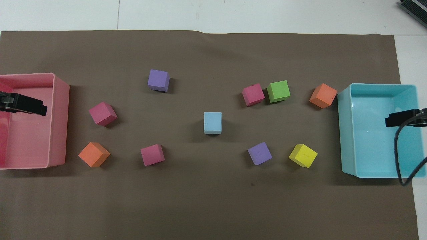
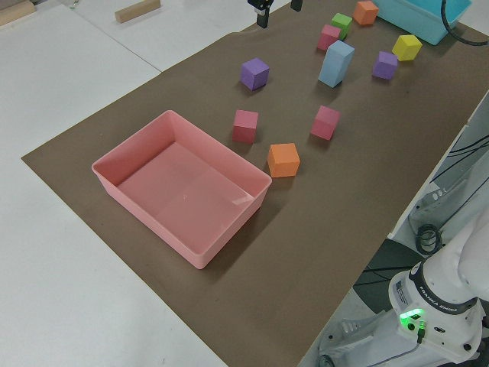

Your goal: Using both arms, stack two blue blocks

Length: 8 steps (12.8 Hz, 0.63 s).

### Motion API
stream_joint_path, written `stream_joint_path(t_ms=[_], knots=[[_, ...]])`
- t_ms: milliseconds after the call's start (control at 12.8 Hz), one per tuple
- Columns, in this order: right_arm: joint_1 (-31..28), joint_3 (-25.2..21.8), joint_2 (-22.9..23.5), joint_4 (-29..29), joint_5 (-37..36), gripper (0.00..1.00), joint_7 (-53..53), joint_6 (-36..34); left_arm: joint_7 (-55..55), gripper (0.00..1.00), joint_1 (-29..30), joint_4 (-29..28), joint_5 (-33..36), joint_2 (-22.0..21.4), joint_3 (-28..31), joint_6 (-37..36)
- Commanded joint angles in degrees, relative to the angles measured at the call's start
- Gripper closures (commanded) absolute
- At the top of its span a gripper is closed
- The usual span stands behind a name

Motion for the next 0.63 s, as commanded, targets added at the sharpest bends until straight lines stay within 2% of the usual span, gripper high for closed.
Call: stream_joint_path(t_ms=[0,549], knots=[[-0.14,0.29,-0.59,-0.06,-1.01,0.0,1.2,-0.57,0.28,0.0,0.96,-1.37,-0.88,-1.35,-0.57,0.11],[-0.14,0.21,-0.41,0.46,0.22,0.0,0.93,-2.59,0.37,0.0,0.96,-1.37,-0.88,-1.35,-0.57,0.63]])
